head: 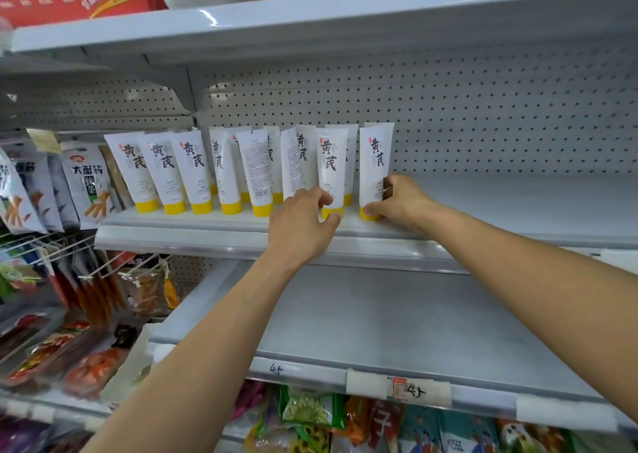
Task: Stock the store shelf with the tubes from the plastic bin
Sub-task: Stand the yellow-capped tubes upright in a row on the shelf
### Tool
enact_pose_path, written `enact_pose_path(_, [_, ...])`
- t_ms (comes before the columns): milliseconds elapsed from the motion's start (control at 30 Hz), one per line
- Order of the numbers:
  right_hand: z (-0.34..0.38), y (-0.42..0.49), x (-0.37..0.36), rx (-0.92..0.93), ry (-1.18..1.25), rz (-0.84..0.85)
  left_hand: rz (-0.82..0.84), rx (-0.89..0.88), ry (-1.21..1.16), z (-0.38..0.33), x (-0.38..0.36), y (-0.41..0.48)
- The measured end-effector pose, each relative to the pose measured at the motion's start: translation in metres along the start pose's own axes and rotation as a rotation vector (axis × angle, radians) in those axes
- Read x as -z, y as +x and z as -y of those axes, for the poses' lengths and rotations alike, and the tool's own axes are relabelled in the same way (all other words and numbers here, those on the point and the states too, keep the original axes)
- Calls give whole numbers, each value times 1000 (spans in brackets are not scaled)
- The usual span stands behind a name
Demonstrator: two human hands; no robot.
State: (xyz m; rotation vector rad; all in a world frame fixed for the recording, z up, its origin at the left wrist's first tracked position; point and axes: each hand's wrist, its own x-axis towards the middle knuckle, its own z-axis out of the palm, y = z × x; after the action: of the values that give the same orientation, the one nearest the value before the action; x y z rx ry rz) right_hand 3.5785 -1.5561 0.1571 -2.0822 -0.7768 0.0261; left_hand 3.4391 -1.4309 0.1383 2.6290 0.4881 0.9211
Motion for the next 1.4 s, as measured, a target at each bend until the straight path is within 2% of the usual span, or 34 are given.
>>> enact_pose_path(133, [-2,-26,8,-6,-71,-106,-31,-22,-42,-7,9,-12])
enact_pose_path(233, [-6,-65,11,173,-136,-247,-80,-10,-142,-10,12,-38])
enact_pose_path(367, [-11,-123,-6,434,-346,-227,-96,-19,-114,-8,5,-87])
enact_pose_path(500, [-17,-164,-37,511,-474,-89,-10,67,-96,13,-1,-138])
enact_pose_path(667, [-17,-190,-95,481,-473,128,135,186,-68,70,3,-200])
enact_pose_path(800, [-14,-197,-167,499,-506,351,251,371,-45,145,11,-241])
enact_pose_path(1000, [7,-181,-300,463,-443,619,330,708,-72,282,31,-286])
enact_pose_path(1200, [1,-168,-458,266,-375,887,373,1018,-97,418,18,-313])
enact_pose_path(1400, [-56,-174,-594,11,-363,1082,439,1506,-514,506,-58,-348])
